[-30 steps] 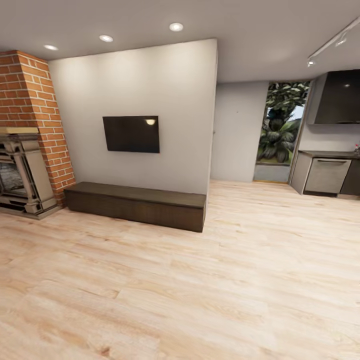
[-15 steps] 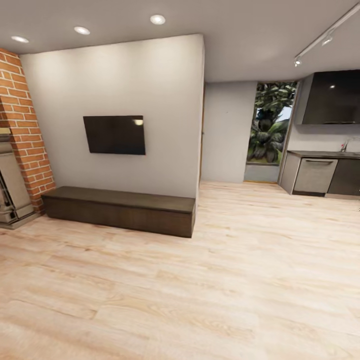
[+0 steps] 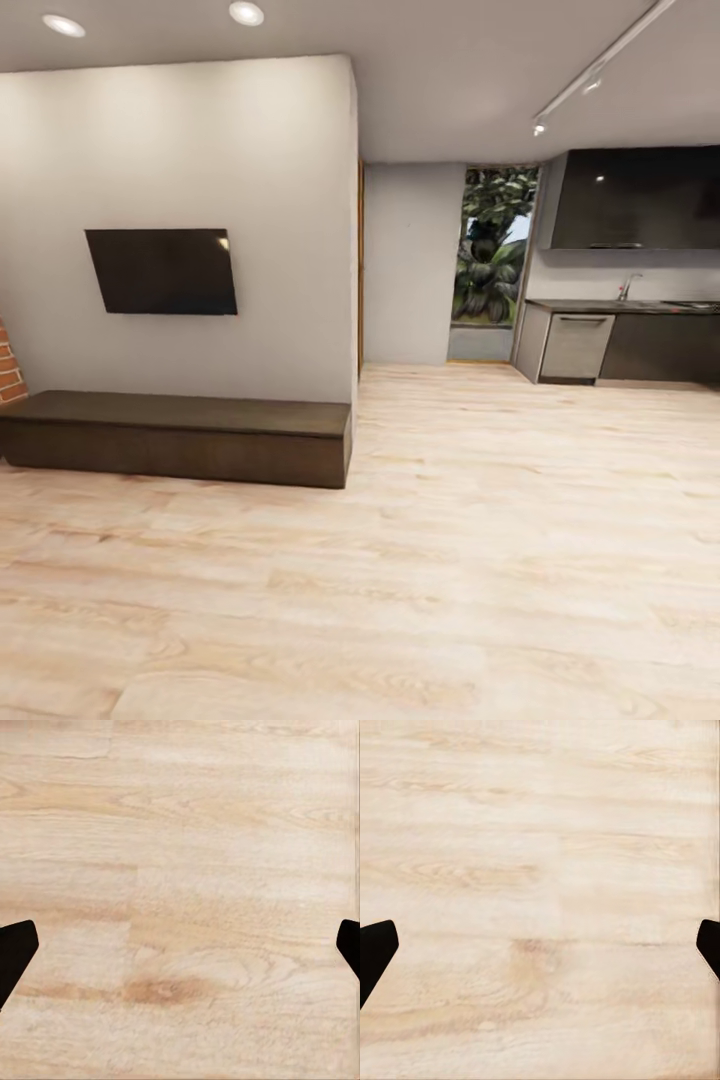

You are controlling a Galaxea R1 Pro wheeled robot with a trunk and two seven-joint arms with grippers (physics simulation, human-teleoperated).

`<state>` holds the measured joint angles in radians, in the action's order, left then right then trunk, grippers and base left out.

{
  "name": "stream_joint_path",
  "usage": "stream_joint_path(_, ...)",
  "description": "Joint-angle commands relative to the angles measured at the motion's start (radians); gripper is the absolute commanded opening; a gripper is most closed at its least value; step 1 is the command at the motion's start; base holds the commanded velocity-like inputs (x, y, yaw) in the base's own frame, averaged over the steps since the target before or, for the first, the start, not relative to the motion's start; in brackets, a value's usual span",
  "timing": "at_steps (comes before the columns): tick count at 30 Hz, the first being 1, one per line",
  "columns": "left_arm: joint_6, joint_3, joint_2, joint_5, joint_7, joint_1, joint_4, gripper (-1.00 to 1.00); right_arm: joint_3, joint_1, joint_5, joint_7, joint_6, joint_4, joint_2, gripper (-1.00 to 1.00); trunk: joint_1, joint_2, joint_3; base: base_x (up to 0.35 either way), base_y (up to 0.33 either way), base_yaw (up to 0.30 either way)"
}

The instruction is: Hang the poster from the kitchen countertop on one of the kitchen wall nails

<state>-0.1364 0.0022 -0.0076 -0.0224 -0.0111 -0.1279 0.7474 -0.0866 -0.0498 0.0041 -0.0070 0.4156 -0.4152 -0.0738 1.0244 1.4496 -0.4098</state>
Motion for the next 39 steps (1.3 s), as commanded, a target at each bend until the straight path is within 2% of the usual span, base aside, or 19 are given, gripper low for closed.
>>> stream_joint_path(1,-0.002,0.001,0.0,-0.002,-0.001,-0.001,0.001,1.0,-0.001,-0.001,0.001,-0.001,0.003,0.001,0.0,1.0,0.001,0.0,-0.001,0.327,-0.008,-0.269)
stream_joint_path(11,-0.002,0.001,0.0,-0.002,-0.001,-0.001,0.001,1.0,-0.001,-0.001,0.001,-0.002,0.004,0.001,0.0,1.0,0.001,0.0,-0.001,0.329,-0.002,-0.222)
stream_joint_path(28,-0.002,0.001,0.0,-0.002,-0.001,-0.001,0.001,1.0,-0.001,-0.001,0.001,-0.001,0.005,0.001,0.0,1.0,0.001,0.0,-0.001,0.33,0.0,-0.019)
stream_joint_path(39,-0.002,0.001,0.0,-0.002,-0.001,-0.001,0.001,1.0,-0.001,-0.001,0.001,-0.001,0.005,0.001,0.0,1.0,0.001,0.0,0.003,0.33,0.0,-0.261)
